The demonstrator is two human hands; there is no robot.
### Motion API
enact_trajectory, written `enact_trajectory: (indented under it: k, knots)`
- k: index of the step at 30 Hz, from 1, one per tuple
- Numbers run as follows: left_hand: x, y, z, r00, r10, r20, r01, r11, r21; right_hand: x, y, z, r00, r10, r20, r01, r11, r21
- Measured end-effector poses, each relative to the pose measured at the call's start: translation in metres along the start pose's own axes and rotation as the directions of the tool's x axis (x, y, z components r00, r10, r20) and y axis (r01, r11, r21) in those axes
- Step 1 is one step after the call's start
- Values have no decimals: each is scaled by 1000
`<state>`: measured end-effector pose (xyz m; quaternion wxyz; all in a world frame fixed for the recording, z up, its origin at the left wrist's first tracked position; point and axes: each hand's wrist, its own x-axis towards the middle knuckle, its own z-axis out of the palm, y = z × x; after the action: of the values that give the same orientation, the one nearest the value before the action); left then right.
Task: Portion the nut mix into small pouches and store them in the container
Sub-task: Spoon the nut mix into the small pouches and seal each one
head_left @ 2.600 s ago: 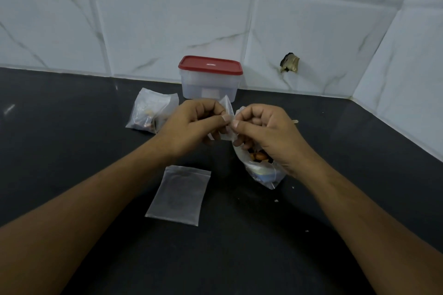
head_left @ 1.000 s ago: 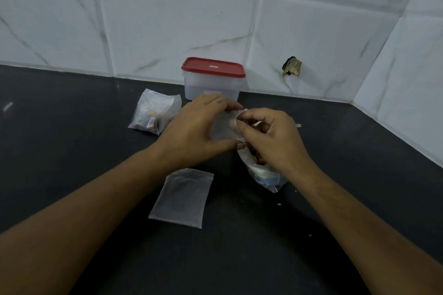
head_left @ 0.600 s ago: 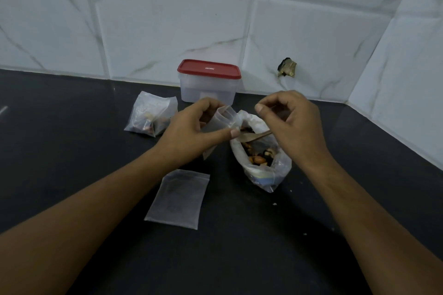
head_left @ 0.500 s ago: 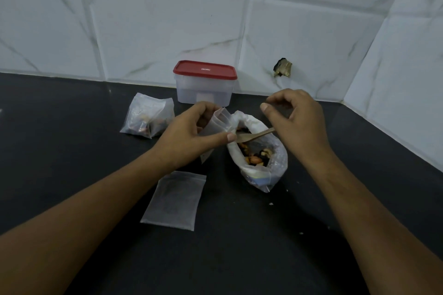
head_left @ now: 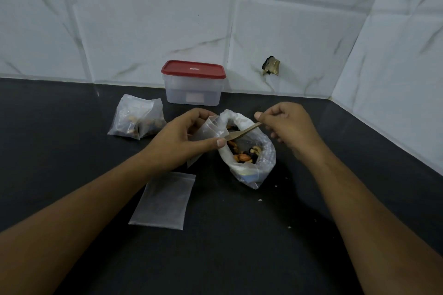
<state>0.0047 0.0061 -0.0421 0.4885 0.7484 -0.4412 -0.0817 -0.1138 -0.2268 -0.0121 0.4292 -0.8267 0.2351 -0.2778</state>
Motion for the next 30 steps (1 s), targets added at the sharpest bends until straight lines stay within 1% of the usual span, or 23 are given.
enact_trajectory:
  k: [2, 3, 5, 8, 10, 16, 18, 30]
  knots:
    - [-1, 0, 1, 1000, 0, 16, 0, 1000, -1, -2, -6, 3, 999, -11, 44, 1, 977, 213]
    - [-1, 1, 1, 1000, -1, 18, 1, 1000, -8, -3, -8, 4, 998, -20, 67, 1, 961, 275]
    - [-2, 3, 2, 1000, -7, 22, 8, 1000, -28, -5, -10, 7, 993, -38, 112, -1, 943, 332]
    - [-2, 6, 3, 999, -30, 31, 31, 999, -34, -7, -8, 12, 986, -54, 160, 3, 952, 305]
    - [-2, 6, 2, 999, -39, 34, 40, 999, -37, -7, -7, 13, 985, -57, 162, 9, 959, 284]
    - [-2, 6, 1, 999, -33, 31, 33, 999, -21, -1, -3, 8, 997, -53, 57, 35, 958, 283]
    - [-2, 5, 0, 999, -35, 34, 35, 999, -4, 0, -1, 7, 998, -50, 46, 36, 960, 277]
    - [-3, 4, 1, 995, -68, 73, 70, 997, -23, 8, 7, -1, 963, 25, 267, -114, 939, 324]
